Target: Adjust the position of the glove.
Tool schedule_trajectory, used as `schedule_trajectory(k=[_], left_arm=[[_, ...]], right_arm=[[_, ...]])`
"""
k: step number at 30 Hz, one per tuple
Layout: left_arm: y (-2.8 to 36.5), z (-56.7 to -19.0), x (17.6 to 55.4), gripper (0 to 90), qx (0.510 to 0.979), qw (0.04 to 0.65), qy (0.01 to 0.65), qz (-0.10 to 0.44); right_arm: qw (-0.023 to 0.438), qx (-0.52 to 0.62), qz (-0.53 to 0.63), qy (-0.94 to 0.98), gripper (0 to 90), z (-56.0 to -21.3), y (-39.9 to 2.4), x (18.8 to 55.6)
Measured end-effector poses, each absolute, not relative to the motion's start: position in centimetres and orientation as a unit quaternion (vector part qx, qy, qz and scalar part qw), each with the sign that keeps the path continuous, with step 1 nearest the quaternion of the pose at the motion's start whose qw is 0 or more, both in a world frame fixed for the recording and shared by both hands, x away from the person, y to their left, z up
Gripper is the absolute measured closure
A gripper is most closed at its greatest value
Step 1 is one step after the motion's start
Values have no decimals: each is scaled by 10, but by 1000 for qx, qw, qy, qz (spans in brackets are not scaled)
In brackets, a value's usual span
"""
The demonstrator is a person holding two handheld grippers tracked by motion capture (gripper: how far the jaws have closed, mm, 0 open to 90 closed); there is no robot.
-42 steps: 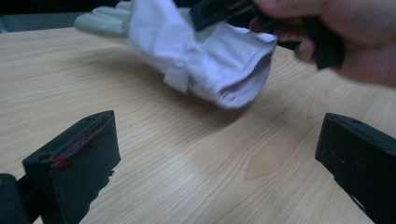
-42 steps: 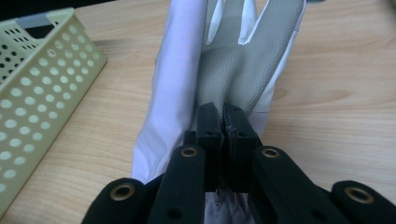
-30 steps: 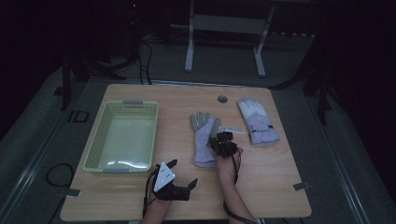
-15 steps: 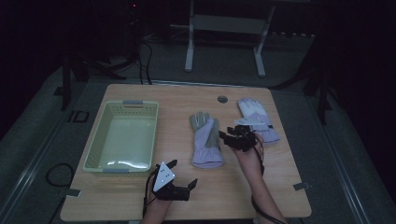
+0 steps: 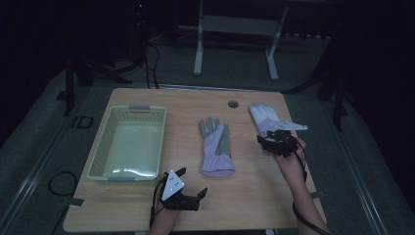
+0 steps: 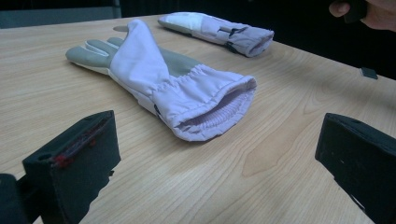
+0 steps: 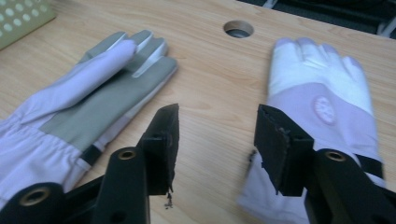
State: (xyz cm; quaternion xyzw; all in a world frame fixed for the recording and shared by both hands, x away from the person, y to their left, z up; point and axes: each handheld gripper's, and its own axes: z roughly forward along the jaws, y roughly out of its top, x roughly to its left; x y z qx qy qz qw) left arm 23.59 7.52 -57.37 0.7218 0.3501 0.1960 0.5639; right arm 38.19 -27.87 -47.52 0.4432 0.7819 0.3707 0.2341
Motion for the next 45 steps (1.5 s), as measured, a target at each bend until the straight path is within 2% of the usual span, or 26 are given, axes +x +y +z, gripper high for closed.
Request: schedule_trajectory(k=[10, 17, 35, 41, 45], left_arm=[[78, -574, 235, 0, 717, 568, 352, 200], [77, -574, 233, 0, 714, 569, 350, 209], [77, -574, 231, 0, 713, 570, 350, 211], [77, -574, 230, 0, 710, 571, 353, 214], [78, -574, 230, 0, 707, 574, 353, 215]], right_arm=[[247, 476, 361, 763, 483, -470, -337, 404], [231, 514, 373, 737, 499, -471, -366, 418], [211, 501, 350, 763, 462, -488, -337, 479], [204, 515, 331, 764, 461, -503, -338, 495], [183, 531, 301, 771, 435, -526, -341, 502]])
